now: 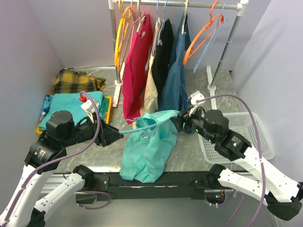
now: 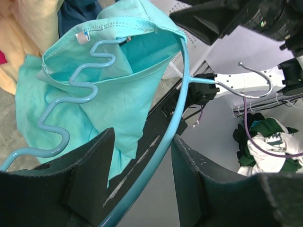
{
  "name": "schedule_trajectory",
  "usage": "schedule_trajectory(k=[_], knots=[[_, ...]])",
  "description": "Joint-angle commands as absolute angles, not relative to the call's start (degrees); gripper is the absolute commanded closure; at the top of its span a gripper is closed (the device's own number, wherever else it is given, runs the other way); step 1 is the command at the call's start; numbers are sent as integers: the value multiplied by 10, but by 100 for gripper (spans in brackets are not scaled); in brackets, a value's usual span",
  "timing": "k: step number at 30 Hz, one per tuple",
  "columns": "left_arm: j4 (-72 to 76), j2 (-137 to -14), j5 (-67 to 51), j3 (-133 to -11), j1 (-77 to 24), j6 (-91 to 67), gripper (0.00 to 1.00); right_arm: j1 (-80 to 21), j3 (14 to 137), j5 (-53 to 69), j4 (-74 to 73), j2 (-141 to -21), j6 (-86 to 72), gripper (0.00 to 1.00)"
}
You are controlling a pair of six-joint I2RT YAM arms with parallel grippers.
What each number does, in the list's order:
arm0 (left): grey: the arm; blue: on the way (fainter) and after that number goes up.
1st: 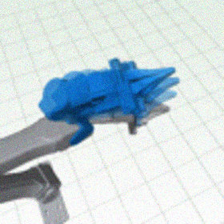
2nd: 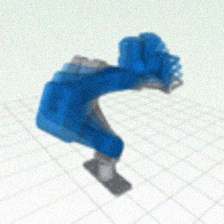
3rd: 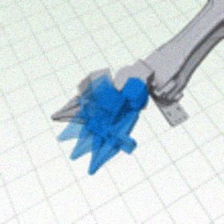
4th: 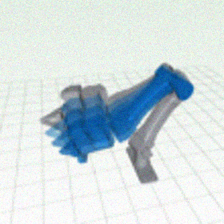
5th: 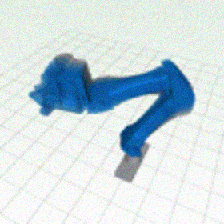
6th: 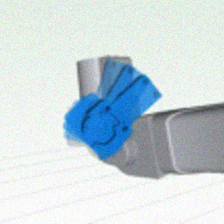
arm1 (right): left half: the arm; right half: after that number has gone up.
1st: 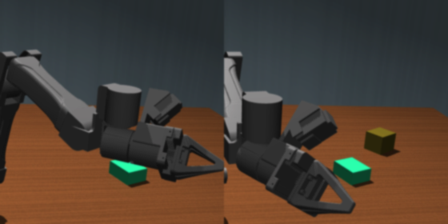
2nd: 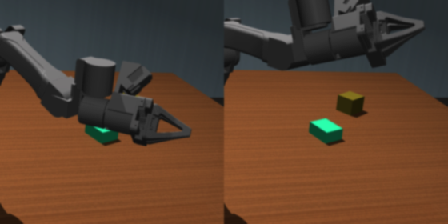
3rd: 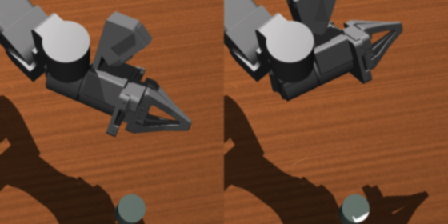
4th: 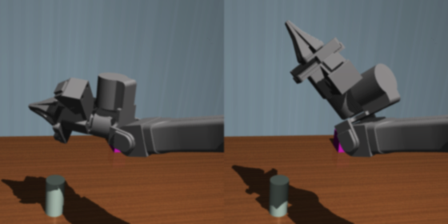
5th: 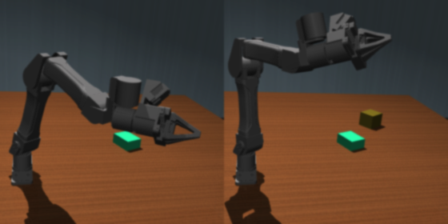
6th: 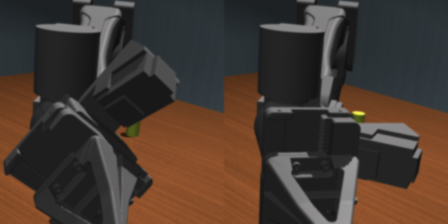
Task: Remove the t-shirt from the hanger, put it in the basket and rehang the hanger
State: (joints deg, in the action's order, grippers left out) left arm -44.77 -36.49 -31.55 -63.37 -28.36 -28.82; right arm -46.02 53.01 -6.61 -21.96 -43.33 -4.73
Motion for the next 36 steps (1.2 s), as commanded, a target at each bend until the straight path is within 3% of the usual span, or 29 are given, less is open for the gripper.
schedule_trajectory(k=[1,9,17,18,19,21,22,23,36], knots=[[-432,-359,-302,-669,-284,-303,99,-483,494,-137,-190,-403,-32,33],[-451,-330,-303,-677,-284,-313,99,-496,424,-147,-167,-374,-70,32],[-471,-313,-321,-696,-284,-317,99,-497,412,-159,-77,-436,-51,35],[-475,-312,-323,-697,-284,-317,99,-496,410,-171,-65,-443,-50,37],[-476,-309,-326,-698,-284,-318,99,-496,410,-177,-45,-446,-47,51],[-483,-304,-324,-700,-284,-320,99,-494,408,-199,-29,-453,-43,70],[-489,-302,-319,-704,-284,-318,99,-494,408,-211,-20,-455,-43,94],[-502,-301,-314,-706,-284,-314,99,-491,408,-227,-19,-455,-42,99],[-533,-280,-311,-723,-284,-309,99,-410,388,-325,-49,-416,-47,100]])
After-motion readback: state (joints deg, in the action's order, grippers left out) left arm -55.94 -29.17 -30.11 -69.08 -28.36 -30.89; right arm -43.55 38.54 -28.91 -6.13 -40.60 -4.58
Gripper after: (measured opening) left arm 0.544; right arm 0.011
